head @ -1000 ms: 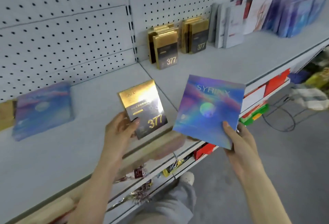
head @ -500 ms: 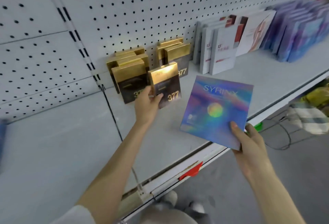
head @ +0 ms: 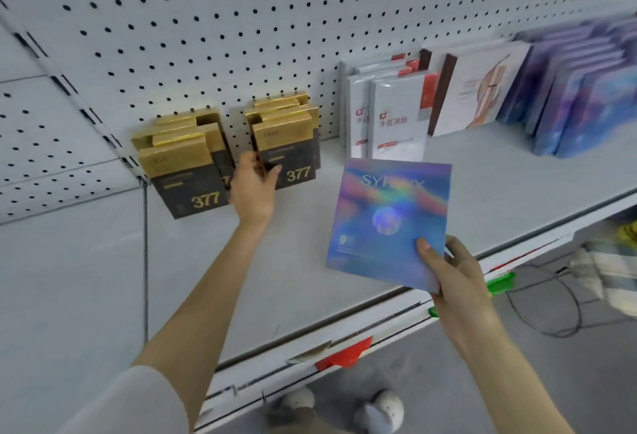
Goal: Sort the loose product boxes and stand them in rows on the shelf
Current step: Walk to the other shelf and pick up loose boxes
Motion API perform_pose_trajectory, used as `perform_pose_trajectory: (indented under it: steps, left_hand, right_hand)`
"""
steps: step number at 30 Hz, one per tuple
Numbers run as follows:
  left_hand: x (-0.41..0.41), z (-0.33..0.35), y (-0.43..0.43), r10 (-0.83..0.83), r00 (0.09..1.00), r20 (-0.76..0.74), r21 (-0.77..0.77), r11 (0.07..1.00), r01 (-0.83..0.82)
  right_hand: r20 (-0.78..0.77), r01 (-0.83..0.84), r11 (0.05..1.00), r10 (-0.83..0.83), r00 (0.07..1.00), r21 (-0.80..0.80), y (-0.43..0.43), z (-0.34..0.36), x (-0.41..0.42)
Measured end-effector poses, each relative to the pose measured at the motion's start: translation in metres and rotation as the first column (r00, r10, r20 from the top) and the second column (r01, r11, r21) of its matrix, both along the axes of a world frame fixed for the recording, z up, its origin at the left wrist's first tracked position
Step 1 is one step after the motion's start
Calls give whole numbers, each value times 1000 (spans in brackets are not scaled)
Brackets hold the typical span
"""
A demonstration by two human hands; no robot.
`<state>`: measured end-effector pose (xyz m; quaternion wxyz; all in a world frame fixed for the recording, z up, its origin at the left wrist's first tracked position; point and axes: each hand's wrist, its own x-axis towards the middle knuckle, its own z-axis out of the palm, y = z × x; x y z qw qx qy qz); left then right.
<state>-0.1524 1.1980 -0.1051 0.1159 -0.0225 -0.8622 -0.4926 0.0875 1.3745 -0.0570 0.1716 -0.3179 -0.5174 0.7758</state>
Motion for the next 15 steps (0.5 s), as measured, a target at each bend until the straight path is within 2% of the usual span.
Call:
perform_pose_trajectory:
  steps: [3,5,7,8,10,12,15]
  left_hand:
    - [16,0,9,125,991,44,37,991,-126]
    - [42,0,21,212,977,21,39,976,-213]
    - [80,3,43,198,980,-9,91,976,-197]
    - [99,5,59,131,991,25,127,983,-133]
    - [135,14,98,-100,971,217,281,959,36]
    - [159,17,137,-325,861,392,450,884,129]
    - [184,14,187,-497,761,417,406,851,333]
  right_hand:
    - [5,-34,999,34,999,17,30,-2,4]
    - [-1,-48,999,48,999,8,50,-3,9]
    - [-21,-45,998,44,999,-33,71,-6,17]
    - [-37,-45,997,43,998,-57,81,-8,20]
    - [-54,-42,997,38,998,-65,102,-12,29]
    - [-74,-19,997,14,997,-68,122,-14,39]
    - [-58,20,999,-22,998,-28,155,-17,65]
